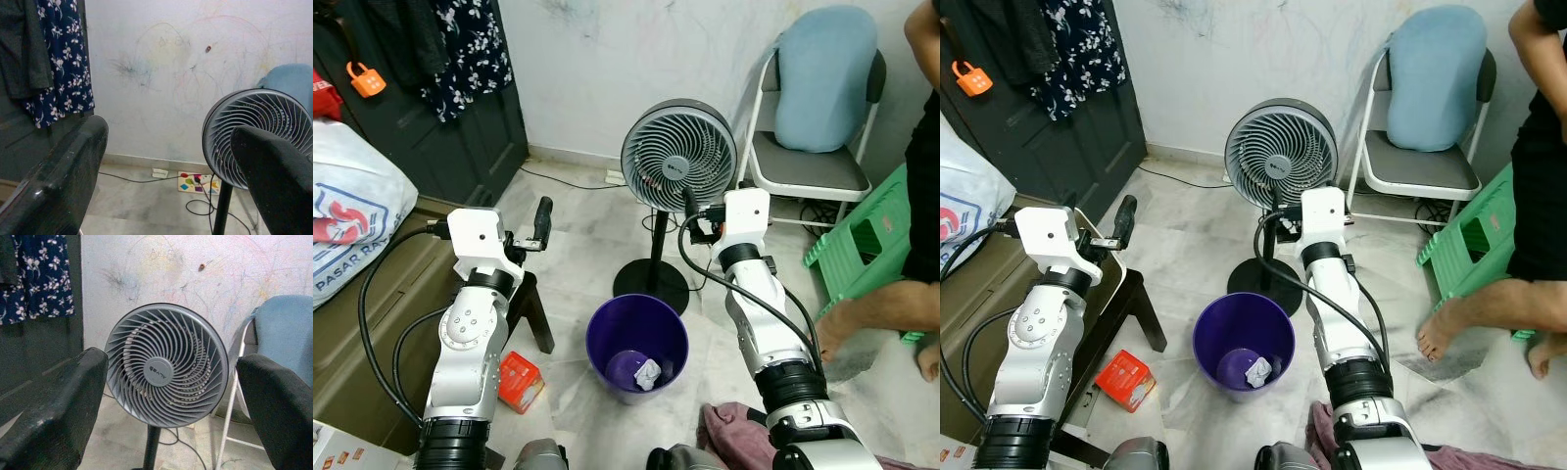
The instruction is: Clean up the room
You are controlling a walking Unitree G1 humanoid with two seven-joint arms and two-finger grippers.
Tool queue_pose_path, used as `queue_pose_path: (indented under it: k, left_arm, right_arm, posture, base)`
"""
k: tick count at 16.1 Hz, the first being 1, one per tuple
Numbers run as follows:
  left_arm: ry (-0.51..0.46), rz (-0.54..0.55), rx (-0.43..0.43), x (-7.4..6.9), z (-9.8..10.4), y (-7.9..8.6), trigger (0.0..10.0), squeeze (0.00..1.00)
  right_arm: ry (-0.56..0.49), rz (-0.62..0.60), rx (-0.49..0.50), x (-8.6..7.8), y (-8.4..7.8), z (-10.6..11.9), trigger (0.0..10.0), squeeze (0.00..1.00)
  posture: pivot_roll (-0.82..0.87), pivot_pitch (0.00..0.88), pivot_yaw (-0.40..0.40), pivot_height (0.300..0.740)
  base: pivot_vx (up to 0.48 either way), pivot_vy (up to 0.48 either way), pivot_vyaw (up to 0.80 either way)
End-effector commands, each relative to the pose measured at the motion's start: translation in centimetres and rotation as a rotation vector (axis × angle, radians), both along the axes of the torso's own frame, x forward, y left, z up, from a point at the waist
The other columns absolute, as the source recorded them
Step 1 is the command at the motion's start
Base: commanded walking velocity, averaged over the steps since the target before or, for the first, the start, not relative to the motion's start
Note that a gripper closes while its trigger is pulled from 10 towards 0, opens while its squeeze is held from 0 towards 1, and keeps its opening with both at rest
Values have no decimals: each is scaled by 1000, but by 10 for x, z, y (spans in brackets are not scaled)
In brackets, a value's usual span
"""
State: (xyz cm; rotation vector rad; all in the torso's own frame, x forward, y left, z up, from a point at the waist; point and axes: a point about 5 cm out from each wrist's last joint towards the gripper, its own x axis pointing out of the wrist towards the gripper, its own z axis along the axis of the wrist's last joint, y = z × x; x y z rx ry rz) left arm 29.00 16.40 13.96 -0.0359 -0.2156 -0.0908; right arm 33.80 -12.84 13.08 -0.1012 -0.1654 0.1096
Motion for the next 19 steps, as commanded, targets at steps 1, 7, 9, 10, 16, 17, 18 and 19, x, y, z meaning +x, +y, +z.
queue_pose_path:
  k: [1, 7, 9, 10, 16, 17, 18, 19]
  left_arm:
    - [7, 9, -17, 1, 0, 1, 10000, 0]
    - [26, 1, -5, -5, -6, -6, 10000, 0]
    - [58, 17, -37, -14, -13, -5, 10000, 0]
    - [70, 21, -48, -19, -16, -5, 10000, 0]
    - [113, 74, 1, -43, -27, 2, 10000, 0]
    - [121, 80, 1, -45, -29, 4, 10000, 0]
    - [129, 83, -4, -47, -30, 5, 10000, 0]
    - [138, 76, -5, -48, -29, 2, 10000, 0]
  right_arm:
    - [-21, 30, -10, 0, 4, 7, 10000, 0]
    - [-13, 138, -66, -3, 16, 2, 10000, 0]
    - [-9, 154, -75, -8, 17, 2, 10000, 0]
    - [2, 161, -67, -12, 18, -1, 10000, 0]
    - [43, 139, -39, -29, 8, -12, 10000, 0]
    - [49, 134, -38, -31, 6, -13, 10000, 0]
    - [55, 132, -34, -33, 5, -15, 10000, 0]
    - [63, 144, -38, -35, 7, -16, 10000, 0]
  posture:
    - [3, 0, -5, 740]
    - [10, 0, -30, 740]
    - [15, 0, -38, 740]
    - [20, 0, -38, 740]
    - [26, 0, -28, 740]
    - [26, 0, -28, 740]
    - [26, 0, -28, 740]
    - [26, 0, -27, 740]
  base:
    - [0, 0, 0]
    - [0, 0, 800]
    - [0, 0, 800]
    - [0, 0, 800]
    - [0, 0, 800]
    - [0, 0, 800]
    - [0, 0, 800]
    - [0, 0, 800]
